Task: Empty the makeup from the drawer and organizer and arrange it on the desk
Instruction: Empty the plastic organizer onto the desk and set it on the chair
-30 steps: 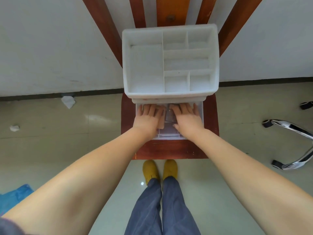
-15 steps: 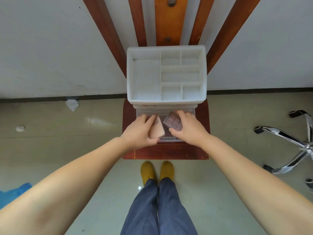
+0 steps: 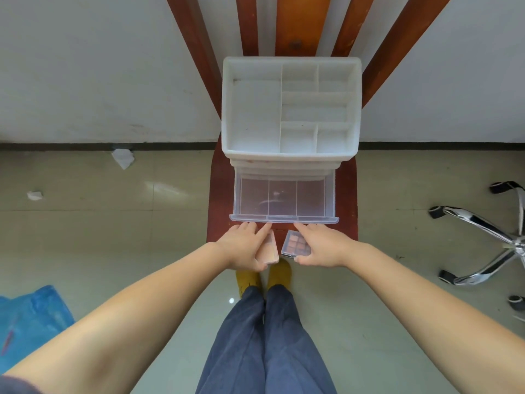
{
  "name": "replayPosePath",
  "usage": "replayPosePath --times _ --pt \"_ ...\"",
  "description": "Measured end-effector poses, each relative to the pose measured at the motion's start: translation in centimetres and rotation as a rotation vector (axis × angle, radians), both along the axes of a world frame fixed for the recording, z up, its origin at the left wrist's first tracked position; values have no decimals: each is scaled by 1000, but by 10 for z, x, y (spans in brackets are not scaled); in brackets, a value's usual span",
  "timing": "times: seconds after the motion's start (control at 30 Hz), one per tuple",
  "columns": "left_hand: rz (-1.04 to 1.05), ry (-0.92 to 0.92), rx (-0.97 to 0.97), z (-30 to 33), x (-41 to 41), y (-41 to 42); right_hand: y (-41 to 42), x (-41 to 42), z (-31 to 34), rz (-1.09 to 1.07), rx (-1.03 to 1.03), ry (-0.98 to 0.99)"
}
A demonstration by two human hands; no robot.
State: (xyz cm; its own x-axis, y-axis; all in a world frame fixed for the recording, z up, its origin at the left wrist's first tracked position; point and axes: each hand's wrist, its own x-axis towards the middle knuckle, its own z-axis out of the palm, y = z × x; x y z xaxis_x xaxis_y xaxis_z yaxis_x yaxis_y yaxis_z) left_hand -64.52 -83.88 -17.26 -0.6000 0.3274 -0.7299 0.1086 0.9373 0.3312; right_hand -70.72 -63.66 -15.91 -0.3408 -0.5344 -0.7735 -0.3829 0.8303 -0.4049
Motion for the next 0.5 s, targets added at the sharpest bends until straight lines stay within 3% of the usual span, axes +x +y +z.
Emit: replayPosePath --times 0.23,0.5 --pt "209 56 -3 7 -35 -6 -12 -36 3 -117 -57 136" --pt "166 93 -99 7 -84 -22 -29 -77 -4 -136 -14 192"
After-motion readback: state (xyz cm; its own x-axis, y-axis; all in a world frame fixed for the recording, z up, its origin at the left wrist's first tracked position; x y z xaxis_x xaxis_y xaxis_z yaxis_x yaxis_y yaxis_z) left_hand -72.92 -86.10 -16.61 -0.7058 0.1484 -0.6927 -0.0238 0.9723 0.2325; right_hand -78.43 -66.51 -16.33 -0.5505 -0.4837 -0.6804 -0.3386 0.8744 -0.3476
